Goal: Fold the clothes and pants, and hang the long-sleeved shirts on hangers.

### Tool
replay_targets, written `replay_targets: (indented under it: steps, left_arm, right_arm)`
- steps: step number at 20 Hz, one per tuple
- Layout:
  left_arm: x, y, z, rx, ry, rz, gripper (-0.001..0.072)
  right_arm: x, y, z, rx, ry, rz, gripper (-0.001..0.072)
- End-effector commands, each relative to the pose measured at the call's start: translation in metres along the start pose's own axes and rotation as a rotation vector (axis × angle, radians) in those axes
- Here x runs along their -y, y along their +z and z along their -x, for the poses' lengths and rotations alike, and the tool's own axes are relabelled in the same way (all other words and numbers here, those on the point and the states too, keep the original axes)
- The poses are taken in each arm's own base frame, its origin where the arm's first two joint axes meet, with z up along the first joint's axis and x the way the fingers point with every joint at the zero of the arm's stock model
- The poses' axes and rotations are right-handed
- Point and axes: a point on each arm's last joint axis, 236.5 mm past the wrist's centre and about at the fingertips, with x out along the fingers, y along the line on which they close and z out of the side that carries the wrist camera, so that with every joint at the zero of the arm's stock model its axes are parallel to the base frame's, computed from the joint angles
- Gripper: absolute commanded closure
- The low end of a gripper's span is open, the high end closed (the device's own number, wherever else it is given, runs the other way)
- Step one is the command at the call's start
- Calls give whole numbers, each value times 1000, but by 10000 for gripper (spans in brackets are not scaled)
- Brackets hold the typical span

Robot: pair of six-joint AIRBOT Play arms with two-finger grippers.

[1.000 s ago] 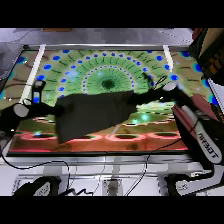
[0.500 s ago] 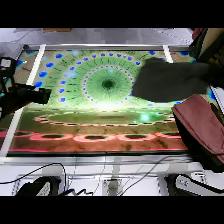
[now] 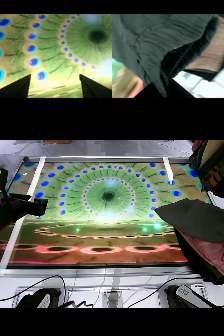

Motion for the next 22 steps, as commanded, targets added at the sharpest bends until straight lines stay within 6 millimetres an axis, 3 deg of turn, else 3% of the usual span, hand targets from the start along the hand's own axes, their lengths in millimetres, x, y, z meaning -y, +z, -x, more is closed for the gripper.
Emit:
replay_targets:
  steps: [1, 7, 8, 9, 10, 11, 15, 18, 19, 22]
  left_arm:
    - [0, 1, 1, 4, 1, -1, 7]
    - [0, 1, 1, 3, 1, -1, 7]
    - [0, 1, 1, 4, 1, -1, 7]
    - [0, 1, 1, 3, 1, -1, 7]
    - [0, 1, 1, 3, 1, -1, 7]
    - [0, 1, 1, 3, 1, -1, 8]
    - [0, 1, 1, 3, 1, -1, 7]
    - [0, 1, 1, 3, 1, -1, 7]
    - [0, 1, 1, 3, 1, -1, 7]
    - [0, 1, 1, 3, 1, -1, 7]
  right_arm:
    - [51, -3, 7, -2, -190, -6, 691]
    - [66, -4, -2, -37, -259, -7, 690]
    - [65, -1, -5, -34, -256, -5, 654]
    - [62, 7, -7, -5, -246, -3, 380]
    - [59, 13, -8, 20, -230, 4, -8]
    - [55, 16, -9, 32, -215, 8, 24]
    - [49, 23, -10, 62, -187, 16, 26]
    - [28, 33, -11, 106, -115, 42, 30]
    - [11, 35, -12, 118, -61, 64, 74]
    - [-53, 31, -11, 137, 92, 178, 297]
